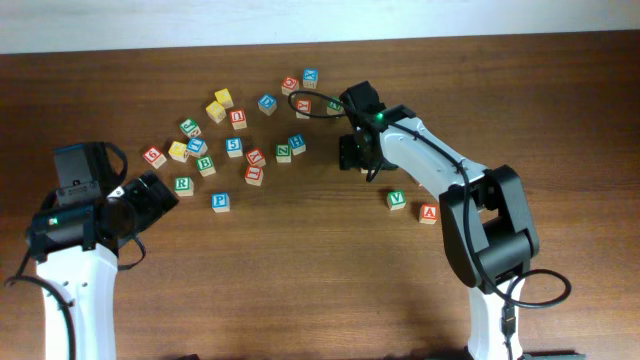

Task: Spell out CVPR
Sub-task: 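Reach the right gripper to the yellow C block and grasp it, then carry the C block to the front center and release it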

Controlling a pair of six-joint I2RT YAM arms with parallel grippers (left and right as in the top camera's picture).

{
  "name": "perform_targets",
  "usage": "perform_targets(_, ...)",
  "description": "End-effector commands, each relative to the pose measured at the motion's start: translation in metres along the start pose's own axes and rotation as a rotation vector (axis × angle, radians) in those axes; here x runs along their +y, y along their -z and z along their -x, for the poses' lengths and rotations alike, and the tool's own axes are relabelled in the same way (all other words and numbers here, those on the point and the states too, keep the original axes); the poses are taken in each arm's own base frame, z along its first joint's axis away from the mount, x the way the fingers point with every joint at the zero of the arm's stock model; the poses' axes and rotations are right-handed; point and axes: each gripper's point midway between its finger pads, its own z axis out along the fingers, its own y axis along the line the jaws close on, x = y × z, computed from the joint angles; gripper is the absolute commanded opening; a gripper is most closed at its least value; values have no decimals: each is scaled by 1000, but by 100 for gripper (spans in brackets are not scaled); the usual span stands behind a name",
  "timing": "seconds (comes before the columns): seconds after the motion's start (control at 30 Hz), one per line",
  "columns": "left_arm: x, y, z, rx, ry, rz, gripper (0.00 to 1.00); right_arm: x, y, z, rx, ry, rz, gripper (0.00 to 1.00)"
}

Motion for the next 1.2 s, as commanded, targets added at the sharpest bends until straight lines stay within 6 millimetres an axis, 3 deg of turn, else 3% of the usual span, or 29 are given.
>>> perform_targets(0.0, 1, 3, 4, -15, 18, 3, 99, 1, -6, 4, -15, 3, -10, 67)
perform_targets(0.17, 1, 3, 4, -15, 18, 3, 99, -1, -11, 2, -8, 3, -18, 54)
perform_targets(0.27, 1, 3, 4, -15, 17, 3, 99, -2, -21, -2, 7, 4, -28, 54)
perform_targets(0.37, 1, 3, 4, -15, 17, 3, 99, -1, -21, 1, -4, 3, -23, 40)
perform_targets(0.47, 1, 3, 4, -15, 17, 3, 99, 0, -18, 4, -13, 3, -18, 32)
perform_targets(0.6, 1, 3, 4, -15, 17, 3, 99, 2, 5, 10, -39, 1, -2, 29)
perform_targets(0.7, 1, 3, 4, -15, 17, 3, 99, 7, 35, 11, -49, 0, 42, 25)
perform_targets(0.8, 1, 3, 4, -15, 17, 3, 99, 25, 66, 3, -30, 10, 151, 25)
perform_targets(0.87, 1, 3, 4, -15, 17, 3, 99, 50, 89, -15, 20, 42, 259, 25)
perform_targets(0.93, 1, 3, 4, -15, 17, 3, 99, 85, 101, -46, 89, 104, 328, 26)
perform_targets(1.0, 1, 3, 4, -15, 17, 3, 99, 106, 98, -71, 116, 107, 290, 26)
perform_targets(1.17, 1, 3, 4, -15, 17, 3, 99, 145, 69, -108, 83, 69, 160, 25)
